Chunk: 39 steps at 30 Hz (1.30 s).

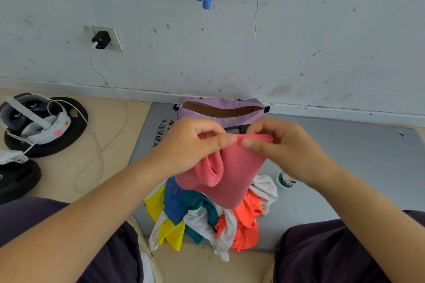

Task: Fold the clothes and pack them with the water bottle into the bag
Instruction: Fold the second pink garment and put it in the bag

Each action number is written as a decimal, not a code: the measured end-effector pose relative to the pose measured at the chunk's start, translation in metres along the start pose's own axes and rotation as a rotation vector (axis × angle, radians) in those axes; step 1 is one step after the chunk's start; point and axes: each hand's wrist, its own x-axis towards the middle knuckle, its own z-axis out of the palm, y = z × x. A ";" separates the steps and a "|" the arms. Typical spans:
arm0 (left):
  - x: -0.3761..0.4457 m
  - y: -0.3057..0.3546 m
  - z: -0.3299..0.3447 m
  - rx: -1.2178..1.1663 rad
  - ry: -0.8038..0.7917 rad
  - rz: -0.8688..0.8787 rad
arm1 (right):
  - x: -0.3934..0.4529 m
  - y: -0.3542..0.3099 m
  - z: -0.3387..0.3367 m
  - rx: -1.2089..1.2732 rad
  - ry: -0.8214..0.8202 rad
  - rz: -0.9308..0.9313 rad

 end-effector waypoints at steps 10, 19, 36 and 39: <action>0.033 -0.050 -0.050 -0.478 0.422 -0.320 | 0.023 0.039 -0.048 -0.001 0.540 0.171; 0.027 -0.052 -0.045 -0.003 0.426 -0.176 | 0.017 0.036 -0.045 0.018 0.455 0.217; 0.011 -0.014 -0.005 -0.417 0.168 -0.252 | -0.006 -0.004 0.008 0.224 -0.264 0.141; 0.006 -0.008 0.002 -0.421 0.059 -0.221 | -0.006 -0.008 0.013 0.204 -0.170 0.086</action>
